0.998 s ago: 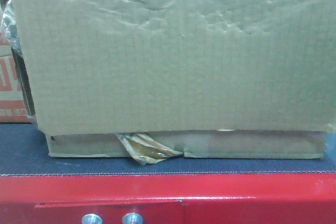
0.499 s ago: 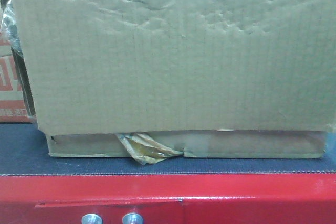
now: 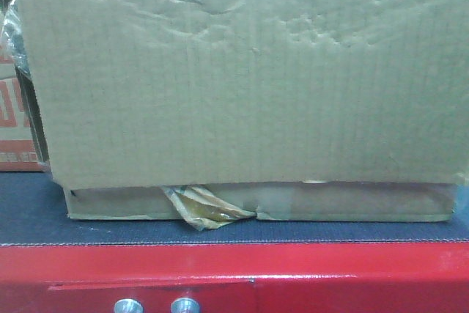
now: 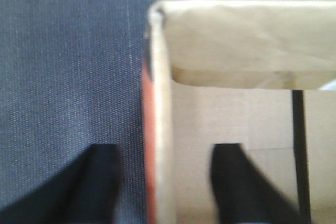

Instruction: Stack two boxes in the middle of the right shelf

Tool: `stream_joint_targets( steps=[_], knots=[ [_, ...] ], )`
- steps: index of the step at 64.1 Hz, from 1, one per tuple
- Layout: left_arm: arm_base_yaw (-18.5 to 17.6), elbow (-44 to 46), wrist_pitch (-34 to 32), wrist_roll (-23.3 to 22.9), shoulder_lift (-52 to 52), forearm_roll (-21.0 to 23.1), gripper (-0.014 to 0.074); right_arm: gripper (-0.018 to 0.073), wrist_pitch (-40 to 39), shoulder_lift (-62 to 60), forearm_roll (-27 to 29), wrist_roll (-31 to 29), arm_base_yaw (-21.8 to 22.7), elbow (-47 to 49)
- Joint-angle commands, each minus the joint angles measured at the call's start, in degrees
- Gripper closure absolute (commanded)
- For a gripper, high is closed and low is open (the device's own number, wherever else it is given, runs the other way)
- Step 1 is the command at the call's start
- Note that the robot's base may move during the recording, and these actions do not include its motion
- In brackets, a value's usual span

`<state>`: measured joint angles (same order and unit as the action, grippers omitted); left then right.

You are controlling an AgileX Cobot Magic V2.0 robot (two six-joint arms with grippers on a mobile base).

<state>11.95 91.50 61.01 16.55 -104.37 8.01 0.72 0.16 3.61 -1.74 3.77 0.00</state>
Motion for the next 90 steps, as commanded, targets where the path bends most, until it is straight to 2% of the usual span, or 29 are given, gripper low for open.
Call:
stream_joint_targets(
  steps=[1, 8, 25, 29, 35, 42, 47, 55, 61, 71, 78, 83, 90],
  knots=[
    [-0.27, 0.59, -1.25, 0.35, 0.16, -0.02, 0.0475, 0.0722, -1.24, -0.16, 0.01, -0.11, 0.2, 0.0],
    [-0.27, 1.35, -1.47, 0.35, 0.16, -0.02, 0.0713, 0.0722, -1.24, -0.16, 0.01, -0.11, 0.2, 0.0],
    [-0.27, 10.7, 3.36, -0.85, 0.16, -0.01, 0.0708, 0.0722, -1.24, -0.16, 0.01, -0.11, 0.2, 0.0],
    [-0.27, 14.31, 4.65, -3.01, 0.27, -2.11, 0.0708, 0.0722, -1.24, -0.16, 0.01, -0.11, 0.2, 0.0],
    [-0.27, 21.82, 6.43, -8.34, 0.66, -8.81, 0.0708, 0.0722, -1.24, -0.16, 0.01, -0.11, 0.2, 0.0],
    [-0.27, 30.27, 8.95, -13.86, 0.93, -12.88, 0.0708, 0.0722, -1.24, -0.16, 0.01, -0.11, 0.2, 0.0],
    [-0.27, 35.95, 8.95, -16.55, 1.07, -13.17, 0.0708, 0.0722, -1.24, -0.16, 0.01, -0.11, 0.2, 0.0],
    [-0.89, 44.89, 8.95, -24.1, 2.16, -12.16, 0.0708, 0.0722, -1.24, -0.16, 0.01, -0.11, 0.2, 0.0],
    [-2.91, 49.56, 8.95, -26.56, 2.91, -10.8, 0.0708, 0.0722, -1.24, -0.16, 0.01, -0.11, 0.2, 0.0],
    [-10.59, 53.12, 8.95, -31.09, 4.03, -10.69, 0.0708, 0.0722, -1.24, -0.16, 0.01, -0.11, 0.2, 0.0],
    [-18.78, 53.23, 8.95, -34.17, 4.13, -12.45, 0.0708, 0.0722, -1.24, -0.16, 0.01, -0.11, 0.2, 0.0],
    [-25.8, 53.03, 8.95, -37.41, 3.72, -16.66, 0.0708, 0.0722, -1.24, -0.16, 0.01, -0.11, 0.2, 0.0],
    [-35.06, 53.03, 8.95, -42.33, 2.3, -25.24, 0.0708, 0.0722, -1.24, -0.16, 0.01, -0.11, 0.2, 0.0]
  ],
)
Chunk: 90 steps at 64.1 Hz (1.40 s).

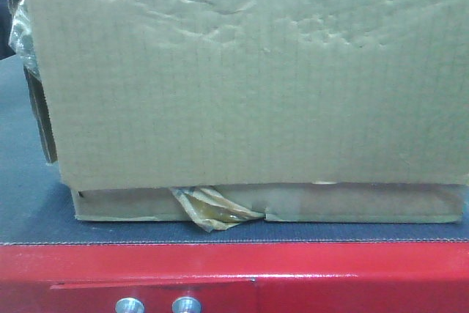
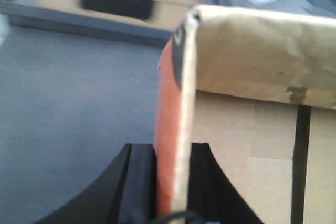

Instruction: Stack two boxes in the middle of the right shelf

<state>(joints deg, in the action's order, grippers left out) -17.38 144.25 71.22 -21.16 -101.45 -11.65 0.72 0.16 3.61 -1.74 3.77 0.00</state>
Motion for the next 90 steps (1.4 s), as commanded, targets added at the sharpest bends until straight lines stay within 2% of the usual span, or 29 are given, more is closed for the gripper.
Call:
stream_joint_targets(
  steps=[1, 8, 14, 21, 60, 79, 83, 90],
  knots=[
    [-6.82, 0.28, -1.26, -5.3, -0.86, -6.56, 0.0708, 0.0722, -1.24, -0.16, 0.01, -0.11, 0.2, 0.0],
    [-14.08, 0.28, -1.26, -8.12, -3.77, -11.21, 0.0708, 0.0722, -1.24, -0.16, 0.01, -0.11, 0.2, 0.0],
    [-17.28, 0.14, -1.26, -10.06, -6.02, -11.31, 0.0708, 0.0722, -1.24, -0.16, 0.01, -0.11, 0.2, 0.0],
    [-19.18, -1.43, -1.26, -12.72, -7.37, -12.0, 0.0708, 0.0722, -1.24, -0.16, 0.01, -0.11, 0.2, 0.0],
    [-19.36, -16.54, -1.26, -18.09, -7.47, -11.51, 0.0708, 0.0722, -1.24, -0.16, 0.01, -0.11, 0.2, 0.0],
    [-19.14, -23.06, -1.26, -18.39, -7.47, -11.27, 0.0708, 0.0722, -1.24, -0.16, 0.01, -0.11, 0.2, 0.0],
    [-18.28, -25.12, -1.26, -18.39, -7.47, -9.99, 0.0708, 0.0722, -1.24, -0.16, 0.01, -0.11, 0.2, 0.0],
    [-15.99, -27.37, -1.26, -18.39, -7.47, -3.67, 0.0708, 0.0722, -1.24, -0.16, 0.01, -0.11, 0.2, 0.0]
  ],
)
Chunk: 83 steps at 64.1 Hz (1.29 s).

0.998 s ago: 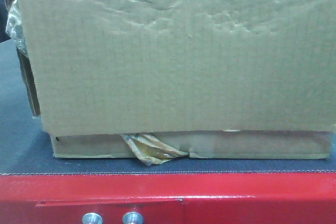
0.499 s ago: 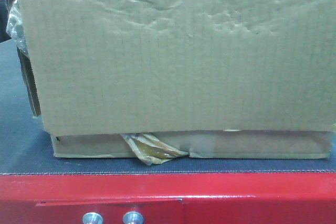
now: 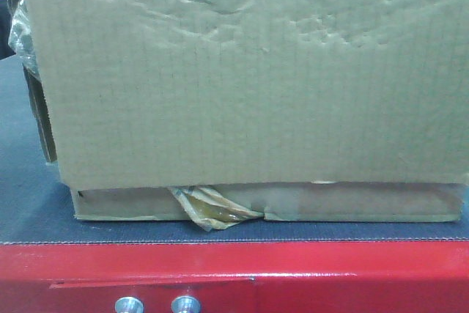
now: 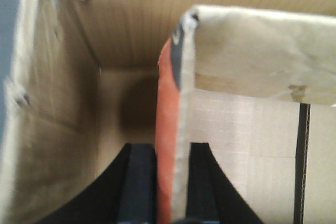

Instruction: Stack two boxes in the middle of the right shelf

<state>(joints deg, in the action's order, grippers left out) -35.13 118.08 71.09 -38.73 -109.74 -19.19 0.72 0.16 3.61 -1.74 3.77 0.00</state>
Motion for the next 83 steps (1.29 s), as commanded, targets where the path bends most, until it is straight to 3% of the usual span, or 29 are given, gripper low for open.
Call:
stream_joint_targets(
  steps=[1, 8, 33, 38, 48, 55, 74, 83],
  knots=[
    [2.07, -1.42, -1.13, -0.82, 0.82, 4.57, 0.0708, 0.0722, -1.24, -0.16, 0.01, -0.11, 0.2, 0.0],
    [3.56, -2.46, -1.13, 0.67, 0.82, 7.7, 0.0708, 0.0722, -1.24, -0.16, 0.01, -0.11, 0.2, 0.0],
    [3.56, -2.69, -1.13, 2.44, 0.71, 6.39, 0.0701, 0.0722, -1.24, -0.16, 0.01, -0.11, 0.2, 0.0],
    [3.56, -2.69, -1.13, 2.55, 0.71, 6.08, 0.0629, 0.0722, -1.24, -0.16, 0.01, -0.11, 0.2, 0.0],
    [3.56, -2.69, -1.13, 2.55, 0.71, 6.08, 0.04, 0.0722, -1.24, -0.16, 0.01, -0.11, 0.2, 0.0],
    [3.56, -2.69, -1.13, 2.55, 0.71, 6.08, 0.031, 0.0722, -1.24, -0.16, 0.01, -0.11, 0.2, 0.0],
    [3.43, 0.77, -1.13, 2.77, 2.59, 6.69, 0.0285, 0.0722, -1.24, -0.16, 0.01, -0.11, 0.2, 0.0],
    [3.43, 2.23, -1.13, 6.01, 6.52, 6.69, 0.0285, 0.0722, -1.24, -0.16, 0.01, -0.11, 0.2, 0.0]
  ],
)
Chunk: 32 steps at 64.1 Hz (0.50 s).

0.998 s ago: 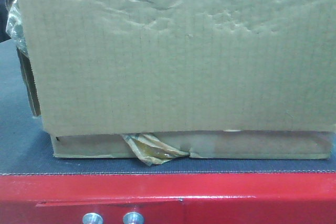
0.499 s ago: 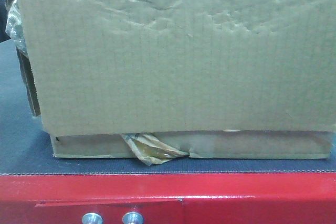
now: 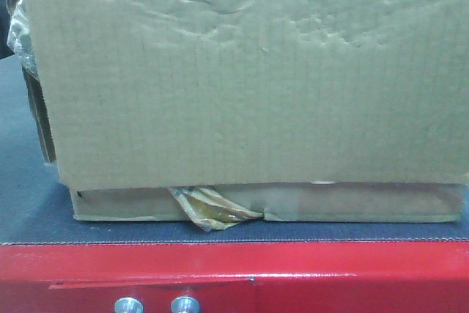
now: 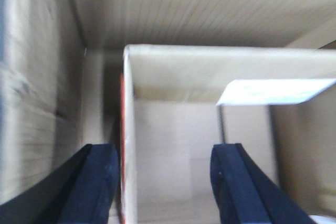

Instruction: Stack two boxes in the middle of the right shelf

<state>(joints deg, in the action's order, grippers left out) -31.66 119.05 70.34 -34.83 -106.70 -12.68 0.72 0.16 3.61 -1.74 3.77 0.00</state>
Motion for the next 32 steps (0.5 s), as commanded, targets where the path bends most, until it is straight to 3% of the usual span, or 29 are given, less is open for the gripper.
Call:
stream_joint_targets(
  steps=[1, 16, 24, 32],
  knots=[
    [-0.04, 1.27, -0.38, 2.51, 4.03, 0.18, 0.0285, 0.0722, -1.24, -0.16, 0.01, -0.11, 0.2, 0.0],
    [3.86, 1.05, -0.38, 6.56, 8.6, 1.16, 0.0285, 0.0722, -1.24, -0.16, 0.01, -0.11, 0.2, 0.0],
    [7.29, -1.44, -0.38, 9.89, 8.6, 6.29, 0.0285, 0.0722, -1.24, -0.16, 0.01, -0.11, 0.2, 0.0],
    [8.07, -6.35, -0.38, 10.52, 8.6, 5.41, 0.0285, 0.0722, -1.24, -0.16, 0.01, -0.11, 0.2, 0.0]
  ],
)
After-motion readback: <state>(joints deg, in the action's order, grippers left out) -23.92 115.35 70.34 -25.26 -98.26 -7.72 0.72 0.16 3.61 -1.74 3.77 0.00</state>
